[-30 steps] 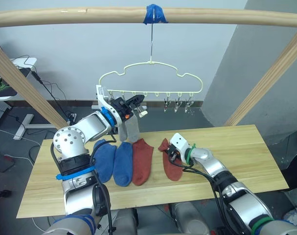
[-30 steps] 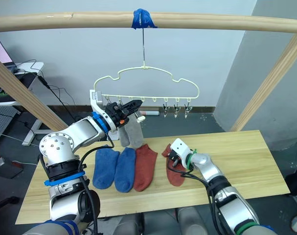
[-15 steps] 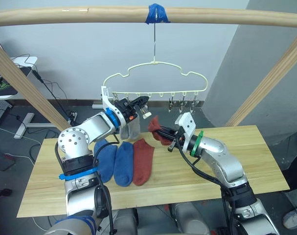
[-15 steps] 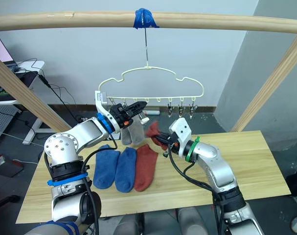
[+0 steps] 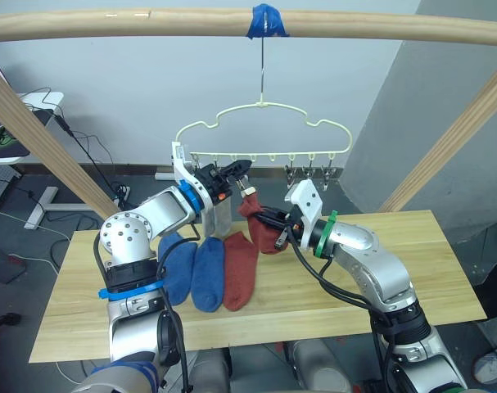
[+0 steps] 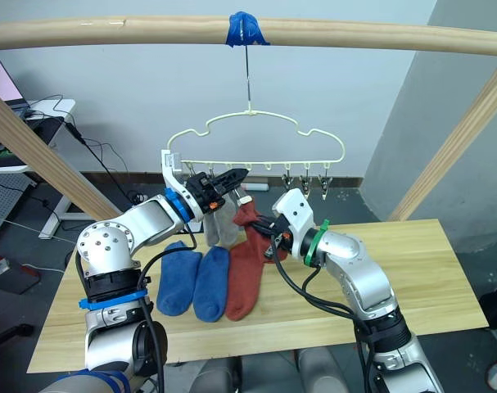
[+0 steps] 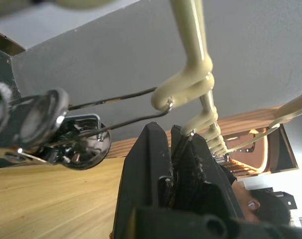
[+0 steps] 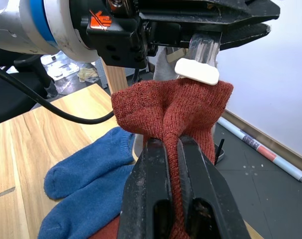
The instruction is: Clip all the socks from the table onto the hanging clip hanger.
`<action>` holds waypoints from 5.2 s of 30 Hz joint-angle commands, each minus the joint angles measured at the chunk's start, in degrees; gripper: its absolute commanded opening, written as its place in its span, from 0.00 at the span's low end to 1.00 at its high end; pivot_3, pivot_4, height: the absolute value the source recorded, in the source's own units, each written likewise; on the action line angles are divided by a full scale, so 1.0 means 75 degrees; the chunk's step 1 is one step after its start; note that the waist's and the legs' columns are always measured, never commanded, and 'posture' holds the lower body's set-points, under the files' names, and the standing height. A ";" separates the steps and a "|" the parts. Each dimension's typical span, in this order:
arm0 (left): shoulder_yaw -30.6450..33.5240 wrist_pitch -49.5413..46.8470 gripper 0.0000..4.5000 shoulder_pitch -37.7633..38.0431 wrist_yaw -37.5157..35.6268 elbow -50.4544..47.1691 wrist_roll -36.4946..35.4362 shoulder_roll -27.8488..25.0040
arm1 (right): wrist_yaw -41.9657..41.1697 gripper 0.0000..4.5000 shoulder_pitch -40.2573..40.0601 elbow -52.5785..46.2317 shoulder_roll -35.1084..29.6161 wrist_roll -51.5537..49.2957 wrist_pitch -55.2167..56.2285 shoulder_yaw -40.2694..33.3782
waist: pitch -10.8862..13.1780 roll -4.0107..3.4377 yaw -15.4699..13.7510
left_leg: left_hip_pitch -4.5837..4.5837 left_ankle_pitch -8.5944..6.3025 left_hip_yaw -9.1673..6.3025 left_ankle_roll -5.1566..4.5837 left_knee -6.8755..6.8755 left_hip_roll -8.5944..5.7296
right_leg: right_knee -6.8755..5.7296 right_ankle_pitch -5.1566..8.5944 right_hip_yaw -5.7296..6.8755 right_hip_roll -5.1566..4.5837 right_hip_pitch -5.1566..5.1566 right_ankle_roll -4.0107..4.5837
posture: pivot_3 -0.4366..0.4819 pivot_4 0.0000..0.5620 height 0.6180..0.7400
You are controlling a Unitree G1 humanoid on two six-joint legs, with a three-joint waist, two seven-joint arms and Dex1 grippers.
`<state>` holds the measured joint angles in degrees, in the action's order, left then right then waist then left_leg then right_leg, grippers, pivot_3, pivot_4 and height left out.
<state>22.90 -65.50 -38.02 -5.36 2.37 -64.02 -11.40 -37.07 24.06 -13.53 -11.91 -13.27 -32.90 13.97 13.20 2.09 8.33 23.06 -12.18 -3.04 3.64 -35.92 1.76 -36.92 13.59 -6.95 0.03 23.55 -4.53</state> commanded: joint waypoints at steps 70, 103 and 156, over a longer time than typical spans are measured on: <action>-0.1133 0.5932 1.00 0.5992 -0.5359 -0.5054 0.3050 -0.3201 | 0.2863 0.99 -0.0062 -0.0637 0.0409 0.0051 0.0615 -0.1503 | 0.0035 -0.0013 -0.0479 | 0.0128 -0.0006 0.0020 0.0002 0.0016 0.0007 | -0.0004 0.0043 0.0007 -0.0020 0.0135 0.0064 | 0.48 0.40 1.00; -0.1278 0.6045 1.00 0.5798 -0.4949 -0.5205 0.3105 -0.2790 | 0.3212 0.99 0.0384 -0.0094 0.0241 0.0194 0.0423 -0.1659 | 0.0037 -0.0016 -0.0518 | 0.0125 -0.0005 0.0011 0.0001 0.0001 0.0007 | -0.0023 0.0033 0.0014 -0.0016 0.0131 0.0048 | 0.50 0.40 1.00; -0.1402 0.6194 1.00 0.6000 -0.4968 -0.5350 0.3159 -0.2757 | 0.3388 0.91 0.1278 0.0795 0.0960 0.0130 0.0853 -0.1816 | 0.0037 -0.0017 -0.0513 | 0.0122 -0.0005 0.0004 0.0001 0.0001 0.0009 | -0.0028 0.0018 0.0020 -0.0014 0.0125 0.0054 | 0.51 0.39 1.00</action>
<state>12.68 -20.67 6.87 -42.19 -35.47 -40.18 -32.28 -11.89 32.51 -6.40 -4.84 -12.10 -27.97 1.16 13.48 1.97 4.48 23.97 -12.22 -3.02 3.64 -35.92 1.82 -37.13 13.73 -6.80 -0.08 24.49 -4.13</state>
